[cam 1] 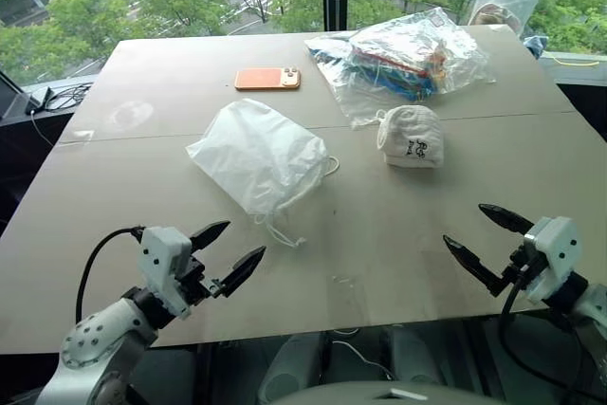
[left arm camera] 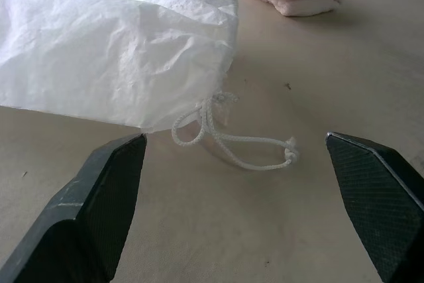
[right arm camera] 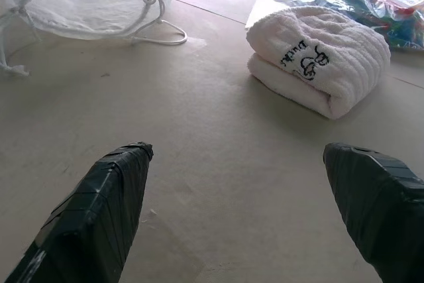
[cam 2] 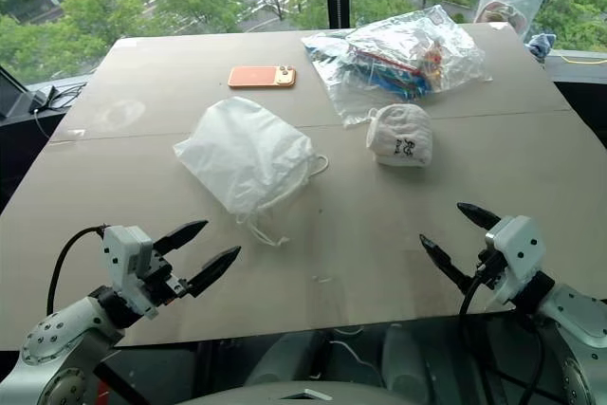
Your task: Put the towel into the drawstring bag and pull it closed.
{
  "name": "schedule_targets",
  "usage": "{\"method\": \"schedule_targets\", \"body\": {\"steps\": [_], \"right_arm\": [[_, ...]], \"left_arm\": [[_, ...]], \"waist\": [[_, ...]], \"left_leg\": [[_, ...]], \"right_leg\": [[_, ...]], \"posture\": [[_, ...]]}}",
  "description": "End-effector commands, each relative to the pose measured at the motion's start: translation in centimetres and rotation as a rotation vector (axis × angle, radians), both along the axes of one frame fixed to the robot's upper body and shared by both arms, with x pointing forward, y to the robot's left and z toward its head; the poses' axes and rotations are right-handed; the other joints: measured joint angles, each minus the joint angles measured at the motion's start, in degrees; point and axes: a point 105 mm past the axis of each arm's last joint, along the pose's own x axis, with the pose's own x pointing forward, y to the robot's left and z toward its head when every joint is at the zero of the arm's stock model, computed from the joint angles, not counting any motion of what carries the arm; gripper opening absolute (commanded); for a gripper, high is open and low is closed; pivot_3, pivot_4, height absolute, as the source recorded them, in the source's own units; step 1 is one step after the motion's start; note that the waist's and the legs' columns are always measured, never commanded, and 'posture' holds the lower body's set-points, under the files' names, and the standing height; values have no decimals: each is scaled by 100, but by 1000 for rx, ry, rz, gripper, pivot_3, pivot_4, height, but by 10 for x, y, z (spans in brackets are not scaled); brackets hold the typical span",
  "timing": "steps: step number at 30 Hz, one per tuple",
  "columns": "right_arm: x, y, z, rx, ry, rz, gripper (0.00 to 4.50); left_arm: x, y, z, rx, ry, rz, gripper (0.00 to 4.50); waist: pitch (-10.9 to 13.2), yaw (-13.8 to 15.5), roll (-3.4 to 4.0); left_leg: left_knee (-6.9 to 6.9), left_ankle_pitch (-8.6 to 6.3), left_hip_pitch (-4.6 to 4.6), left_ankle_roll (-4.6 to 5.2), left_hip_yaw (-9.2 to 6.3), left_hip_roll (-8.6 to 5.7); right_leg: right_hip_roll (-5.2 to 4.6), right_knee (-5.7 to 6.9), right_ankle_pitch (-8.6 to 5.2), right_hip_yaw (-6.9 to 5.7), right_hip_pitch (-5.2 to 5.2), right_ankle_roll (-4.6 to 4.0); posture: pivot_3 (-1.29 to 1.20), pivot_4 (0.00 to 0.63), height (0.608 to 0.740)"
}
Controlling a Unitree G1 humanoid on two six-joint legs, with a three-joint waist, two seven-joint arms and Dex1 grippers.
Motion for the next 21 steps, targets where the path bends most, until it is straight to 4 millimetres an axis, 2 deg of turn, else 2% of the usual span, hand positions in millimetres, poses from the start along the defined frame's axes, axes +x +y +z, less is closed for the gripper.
{"method": "schedule_targets", "body": {"steps": [1, 4, 8, 11, 17, 21], "right_arm": [[-1, -1, 12, -40, -87, 20, 4473], [-7, 13, 22, -84, -172, 110, 4473], [-28, 29, 21, -99, -153, 260, 4473], [-35, 33, 19, -102, -128, 304, 4473], [-36, 32, 17, -114, -130, 296, 4473], [-37, 32, 17, -121, -127, 289, 4473]], "left_arm": [[7, -10, 12, 72, -81, -40, 4500], [26, -28, 28, 195, -196, -64, 4500], [52, -46, 48, 361, -385, -15, 4500], [65, -54, 50, 511, -455, 4, 4500], [86, -62, 50, 798, -620, 86, 4500], [93, -61, 39, 890, -599, 97, 4500]], "waist": [[0, 2, 0], [2, 75, 0], [2, 82, 0], [2, 58, 0], [4, 18, -3], [6, 22, -4]], "left_leg": [[0, 0, 0, 0, 0, 0], [3, 1, -2, -1, -5, -1], [2, 1, 0, -2, -2, -1], [-3, 8, -1, -15, 1, -1], [-9, -1, -2, -2, 0, -1], [-12, -1, -4, -2, -1, -1]], "right_leg": [[0, 0, 0, 0, 0, 0], [0, 0, 0, -9, 2, 1], [3, -2, 1, -5, 2, 1], [4, -5, 2, -1, 1, 1], [5, -7, 1, -1, 0, 2], [5, -7, 1, -2, -6, 3]], "posture": [[0, 150, 740], [0, 150, 740], [0, 150, 740], [0, 150, 740], [0, 150, 740], [0, 150, 740]]}}
